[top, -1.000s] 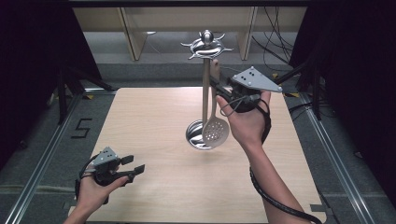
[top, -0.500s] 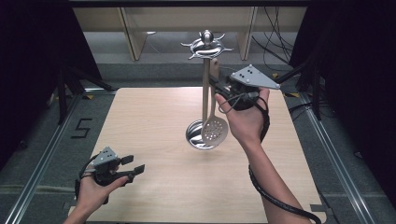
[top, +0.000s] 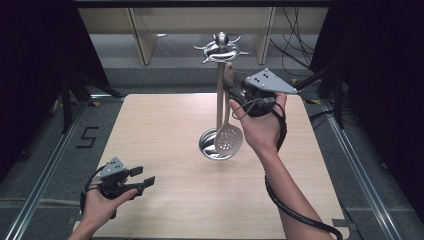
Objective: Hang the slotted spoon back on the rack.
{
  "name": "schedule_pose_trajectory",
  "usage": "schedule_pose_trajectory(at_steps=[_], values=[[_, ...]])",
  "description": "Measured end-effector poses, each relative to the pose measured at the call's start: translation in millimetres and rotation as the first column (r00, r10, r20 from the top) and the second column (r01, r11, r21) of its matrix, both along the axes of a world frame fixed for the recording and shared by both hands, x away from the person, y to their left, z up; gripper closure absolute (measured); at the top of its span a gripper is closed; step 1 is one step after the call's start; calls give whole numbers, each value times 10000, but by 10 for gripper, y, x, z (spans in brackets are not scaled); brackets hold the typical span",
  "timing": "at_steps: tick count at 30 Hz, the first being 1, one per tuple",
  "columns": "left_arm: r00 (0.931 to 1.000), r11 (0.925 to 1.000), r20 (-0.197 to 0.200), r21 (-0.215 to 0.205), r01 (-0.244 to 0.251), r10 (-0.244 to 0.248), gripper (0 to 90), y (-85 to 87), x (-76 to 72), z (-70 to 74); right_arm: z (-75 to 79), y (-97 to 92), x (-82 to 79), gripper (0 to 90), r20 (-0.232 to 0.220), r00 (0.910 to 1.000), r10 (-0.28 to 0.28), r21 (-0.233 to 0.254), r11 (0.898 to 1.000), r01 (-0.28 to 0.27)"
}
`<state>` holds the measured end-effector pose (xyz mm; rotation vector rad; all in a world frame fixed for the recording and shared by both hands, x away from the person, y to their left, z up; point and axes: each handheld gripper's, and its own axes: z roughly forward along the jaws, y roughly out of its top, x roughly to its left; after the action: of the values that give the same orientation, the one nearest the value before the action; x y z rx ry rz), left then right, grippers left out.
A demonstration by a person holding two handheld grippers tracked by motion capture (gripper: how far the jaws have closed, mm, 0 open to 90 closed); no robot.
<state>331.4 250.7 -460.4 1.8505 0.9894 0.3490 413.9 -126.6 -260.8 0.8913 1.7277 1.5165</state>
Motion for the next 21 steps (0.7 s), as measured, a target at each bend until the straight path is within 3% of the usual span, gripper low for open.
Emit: schedule_pose_trajectory(at_steps=[8, 12, 21], values=[[10000, 10000, -16, -20, -10, 10, 345, -4, 1, -3, 5, 20, 23, 676, -122, 9999, -65, 56, 10000, 66], [10000, 10000, -21, -21, -15, 15, 344, -3, 1, -3, 19, 22, 35, 666, 30, 10000, 10, 128, 9999, -11], [10000, 10000, -33, 17, 10, -10, 344, 0, -2, -1, 19, 19, -28, 519, 26, 10000, 91, -46, 9999, -91]])
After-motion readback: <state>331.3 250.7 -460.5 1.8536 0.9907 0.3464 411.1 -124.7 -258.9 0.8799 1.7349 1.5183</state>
